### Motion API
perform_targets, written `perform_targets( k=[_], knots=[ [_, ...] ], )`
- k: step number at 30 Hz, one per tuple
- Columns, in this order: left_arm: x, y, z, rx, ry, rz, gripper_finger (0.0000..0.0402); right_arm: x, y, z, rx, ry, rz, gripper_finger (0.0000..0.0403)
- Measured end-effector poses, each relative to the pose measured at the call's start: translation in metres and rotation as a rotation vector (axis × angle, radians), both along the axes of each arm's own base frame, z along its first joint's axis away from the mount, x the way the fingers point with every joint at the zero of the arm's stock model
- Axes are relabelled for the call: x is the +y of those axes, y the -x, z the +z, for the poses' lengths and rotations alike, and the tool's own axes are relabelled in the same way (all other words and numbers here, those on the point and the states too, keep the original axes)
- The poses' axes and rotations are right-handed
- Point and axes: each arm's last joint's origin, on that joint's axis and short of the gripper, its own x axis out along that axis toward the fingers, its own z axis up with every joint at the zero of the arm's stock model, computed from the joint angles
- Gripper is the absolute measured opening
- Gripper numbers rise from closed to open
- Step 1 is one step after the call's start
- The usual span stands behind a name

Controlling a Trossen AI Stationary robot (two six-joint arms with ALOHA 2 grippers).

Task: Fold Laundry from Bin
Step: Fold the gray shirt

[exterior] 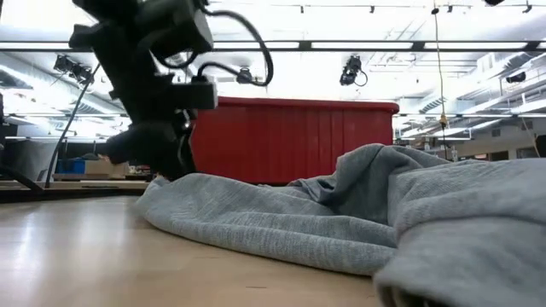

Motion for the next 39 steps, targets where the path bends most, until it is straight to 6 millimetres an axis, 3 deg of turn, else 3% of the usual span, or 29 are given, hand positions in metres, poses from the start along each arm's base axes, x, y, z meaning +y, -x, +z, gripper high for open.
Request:
perform_targets(
  k=[4,9,14,17,19,24,28,34,39],
  knots=[
    [0.007,0.011,-0.018,0.062,0.004,0.038,0.0187,-0.009,-0.006,-0.005,-0.015,0.035,-0.098,0.0125],
    [0.011,0.033,-0.026,0.173,-0.03,0.166,0.0187,-0.015,-0.014,-0.015,0.045,0.016,-0.1,0.0125],
    [0.009,0.061,-0.018,0.279,-0.12,0.321,0.0187,-0.017,-0.018,-0.019,0.079,-0.011,-0.091,0.0125],
    [0.004,0.071,-0.004,0.255,-0.13,0.424,0.0187,-0.017,-0.019,-0.02,0.088,-0.022,-0.104,0.0125],
    [-0.004,0.074,0.002,0.221,-0.125,0.403,0.0187,-0.018,-0.019,-0.02,0.087,-0.017,-0.107,0.0125],
    [-0.024,0.071,0.028,0.052,-0.156,0.311,0.0187,-0.026,-0.023,-0.02,0.066,0.021,-0.18,0.0125],
    [-0.038,0.062,0.045,-0.035,-0.157,0.199,0.0187,-0.036,-0.038,-0.023,0.026,0.01,-0.212,0.0125],
    [-0.047,0.041,0.054,-0.178,-0.148,0.088,0.0187,-0.038,-0.085,-0.043,-0.166,0.142,-0.017,0.0127],
    [-0.053,0.038,0.056,-0.216,-0.14,0.046,0.0187,-0.043,-0.1,-0.043,-0.121,0.302,-0.094,0.0128]
  ],
)
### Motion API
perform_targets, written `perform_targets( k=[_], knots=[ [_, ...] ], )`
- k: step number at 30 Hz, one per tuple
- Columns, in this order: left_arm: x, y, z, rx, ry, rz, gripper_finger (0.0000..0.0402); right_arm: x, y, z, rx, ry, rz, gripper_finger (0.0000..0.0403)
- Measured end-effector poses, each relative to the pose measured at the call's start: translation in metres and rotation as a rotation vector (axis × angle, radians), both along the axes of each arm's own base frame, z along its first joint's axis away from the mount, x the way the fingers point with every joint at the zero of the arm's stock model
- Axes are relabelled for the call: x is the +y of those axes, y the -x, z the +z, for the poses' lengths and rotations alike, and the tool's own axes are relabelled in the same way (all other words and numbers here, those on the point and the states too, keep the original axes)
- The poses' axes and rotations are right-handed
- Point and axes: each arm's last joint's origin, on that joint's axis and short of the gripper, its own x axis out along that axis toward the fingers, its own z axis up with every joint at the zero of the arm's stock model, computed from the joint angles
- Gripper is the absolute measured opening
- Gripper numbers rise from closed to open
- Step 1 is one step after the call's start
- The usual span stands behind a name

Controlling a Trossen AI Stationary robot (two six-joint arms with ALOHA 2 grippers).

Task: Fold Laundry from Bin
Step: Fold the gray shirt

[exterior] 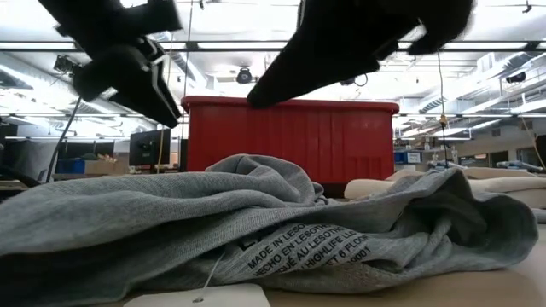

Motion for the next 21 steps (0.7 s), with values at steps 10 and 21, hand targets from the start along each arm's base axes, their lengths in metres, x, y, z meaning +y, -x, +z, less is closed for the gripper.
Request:
perform_targets(
  k=[10,21],
  knots=[
    [-0.013,0.001,0.0,-0.049,0.05,-0.023,0.0187,-0.025,-0.023,0.003,0.03,-0.108,0.028,0.0153],
    [-0.011,0.012,-0.004,0.057,0.081,-0.011,0.0187,-0.025,-0.05,-0.013,0.08,0.085,0.131,0.0162]
  ],
)
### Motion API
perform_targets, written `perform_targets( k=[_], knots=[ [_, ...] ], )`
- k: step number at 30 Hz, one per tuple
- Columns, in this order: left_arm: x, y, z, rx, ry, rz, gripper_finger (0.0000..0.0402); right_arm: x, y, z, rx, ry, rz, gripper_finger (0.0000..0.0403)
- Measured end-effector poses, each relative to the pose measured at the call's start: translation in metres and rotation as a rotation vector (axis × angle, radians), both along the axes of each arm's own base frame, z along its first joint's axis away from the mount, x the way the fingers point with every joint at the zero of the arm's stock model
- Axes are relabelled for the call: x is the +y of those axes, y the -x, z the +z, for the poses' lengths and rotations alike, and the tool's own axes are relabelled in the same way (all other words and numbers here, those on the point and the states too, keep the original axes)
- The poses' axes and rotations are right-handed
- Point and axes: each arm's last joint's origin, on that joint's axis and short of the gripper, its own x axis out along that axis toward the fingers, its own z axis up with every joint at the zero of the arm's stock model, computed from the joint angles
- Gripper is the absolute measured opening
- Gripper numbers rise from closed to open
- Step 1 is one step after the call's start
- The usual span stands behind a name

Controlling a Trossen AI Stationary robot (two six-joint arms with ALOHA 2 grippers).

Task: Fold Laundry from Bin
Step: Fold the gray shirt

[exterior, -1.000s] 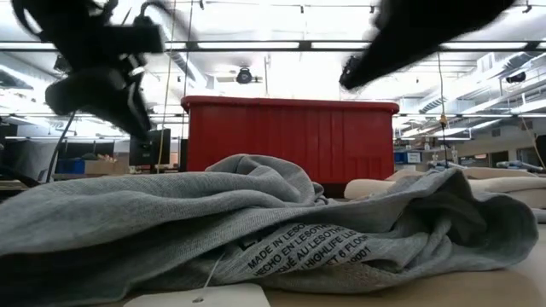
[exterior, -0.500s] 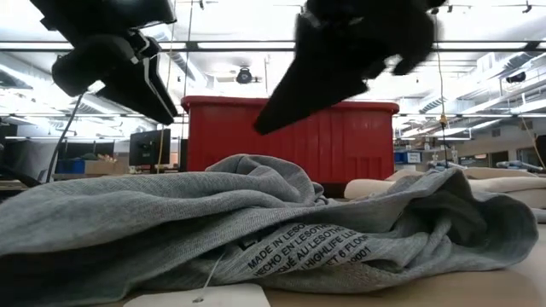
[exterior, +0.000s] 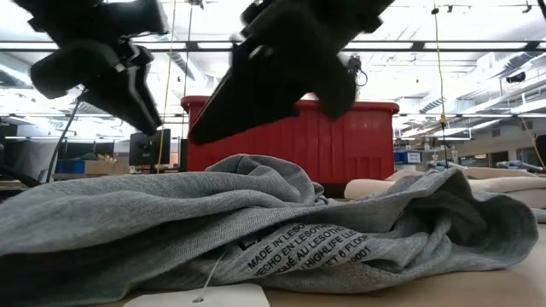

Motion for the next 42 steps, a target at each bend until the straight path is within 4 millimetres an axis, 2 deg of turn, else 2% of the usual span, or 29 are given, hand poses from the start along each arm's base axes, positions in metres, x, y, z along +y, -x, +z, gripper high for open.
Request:
perform_targets(
  k=[7,13,16,20,24,27,30,36,39,42],
  knots=[
    [-0.011,0.013,-0.001,0.012,0.018,0.008,0.0187,-0.017,-0.022,-0.01,0.128,0.056,-0.041,0.0165],
    [-0.018,0.018,-0.001,0.018,0.015,-0.017,0.0187,-0.021,-0.018,-0.017,0.233,0.105,-0.04,0.0158],
    [-0.017,0.018,-0.001,0.02,0.015,-0.014,0.0187,-0.023,-0.016,-0.019,0.26,0.109,-0.062,0.0123],
    [-0.017,0.018,-0.001,0.02,0.014,-0.012,0.0187,-0.024,-0.014,-0.02,0.277,0.098,-0.082,0.0025],
    [-0.017,0.018,-0.001,0.02,0.013,-0.012,0.0187,-0.023,-0.012,-0.016,0.279,0.076,-0.092,0.0015],
    [-0.017,0.018,-0.001,0.021,0.013,-0.012,0.0187,-0.015,-0.009,0.005,0.249,0.051,-0.065,0.0008],
    [-0.017,0.018,-0.001,0.021,0.013,-0.012,0.0187,-0.003,0.0,0.04,0.17,0.03,-0.039,0.0008],
    [-0.017,0.018,-0.001,0.014,0.008,-0.011,0.0187,0.017,0.03,0.104,0.044,-0.009,0.071,0.0008],
    [-0.017,0.017,0.0,-0.005,0.004,-0.007,0.0187,0.029,0.041,0.122,-0.011,-0.024,0.138,0.0008],
    [-0.02,0.013,0.001,-0.044,0.027,-0.014,0.0187,0.034,0.049,0.131,-0.006,-0.15,0.158,0.0009]
  ],
)
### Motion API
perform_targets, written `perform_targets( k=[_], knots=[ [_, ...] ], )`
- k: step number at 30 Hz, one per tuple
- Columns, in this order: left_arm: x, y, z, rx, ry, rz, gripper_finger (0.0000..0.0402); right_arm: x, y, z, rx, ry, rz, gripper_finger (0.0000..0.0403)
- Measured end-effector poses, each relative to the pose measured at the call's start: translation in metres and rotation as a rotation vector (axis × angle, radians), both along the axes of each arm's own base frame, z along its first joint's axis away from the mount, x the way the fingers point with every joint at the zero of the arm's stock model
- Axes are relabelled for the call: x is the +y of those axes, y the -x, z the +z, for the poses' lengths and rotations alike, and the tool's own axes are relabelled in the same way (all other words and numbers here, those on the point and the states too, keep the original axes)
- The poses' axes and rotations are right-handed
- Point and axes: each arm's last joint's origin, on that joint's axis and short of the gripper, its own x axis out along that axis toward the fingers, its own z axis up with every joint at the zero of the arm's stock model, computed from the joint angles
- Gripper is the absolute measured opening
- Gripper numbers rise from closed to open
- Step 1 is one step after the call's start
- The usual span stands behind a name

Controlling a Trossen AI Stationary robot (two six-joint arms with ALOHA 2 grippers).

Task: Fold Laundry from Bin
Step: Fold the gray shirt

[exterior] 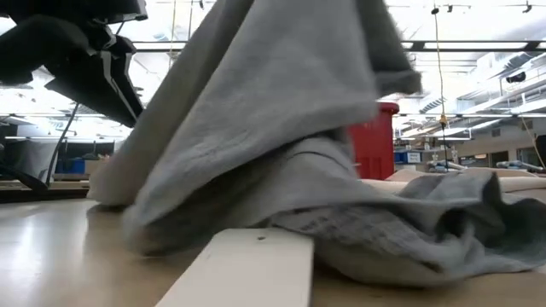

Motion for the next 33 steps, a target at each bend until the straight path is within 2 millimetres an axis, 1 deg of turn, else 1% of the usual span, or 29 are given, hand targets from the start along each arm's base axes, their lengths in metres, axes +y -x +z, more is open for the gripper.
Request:
perform_targets(
  k=[2,3,8,11,12,15,18,20,21,23,28,31,33],
  knots=[
    [-0.002,-0.002,0.001,-0.019,0.009,-0.011,0.0187,0.004,0.0,0.001,0.015,-0.075,0.045,0.0013],
    [-0.002,-0.003,0.001,-0.022,0.008,-0.018,0.0187,0.006,-0.002,-0.002,0.012,-0.083,0.05,0.0014],
    [0.001,-0.011,0.003,-0.053,0.013,-0.029,0.0187,0.014,-0.009,-0.02,0.048,-0.1,0.078,0.0012],
    [0.0,-0.015,0.003,-0.067,0.025,-0.038,0.0187,0.013,-0.011,-0.032,0.102,-0.112,0.038,0.0018],
    [0.0,-0.015,0.002,-0.06,0.034,-0.049,0.0187,0.013,-0.011,-0.039,0.139,-0.101,0.021,0.0022],
    [-0.001,-0.018,-0.001,-0.043,0.04,-0.073,0.0187,0.007,-0.003,-0.05,0.233,-0.047,-0.063,0.0025],
    [-0.001,-0.025,-0.004,-0.044,0.026,-0.098,0.0187,0.005,0.007,-0.047,0.261,0.008,-0.131,0.0017],
    [-0.002,-0.032,-0.006,-0.063,0.03,-0.113,0.0187,0.005,0.012,-0.049,0.294,0.023,-0.138,0.0014],
    [-0.003,-0.035,-0.008,-0.065,0.033,-0.124,0.0187,0.006,0.012,-0.053,0.313,0.022,-0.132,0.0016],
    [-0.004,-0.044,-0.013,-0.075,0.056,-0.159,0.0187,0.007,0.013,-0.06,0.334,-0.003,-0.143,0.0029],
    [-0.01,-0.064,-0.028,-0.094,0.068,-0.259,0.0187,0.004,0.022,-0.077,0.426,-0.089,-0.257,0.0094],
    [-0.016,-0.074,-0.035,-0.122,0.076,-0.344,0.0187,0.009,0.028,-0.081,0.459,-0.152,-0.312,0.0127],
    [-0.021,-0.081,-0.038,-0.152,0.078,-0.405,0.0187,0.015,0.033,-0.081,0.463,-0.164,-0.32,0.0141]
  ],
)
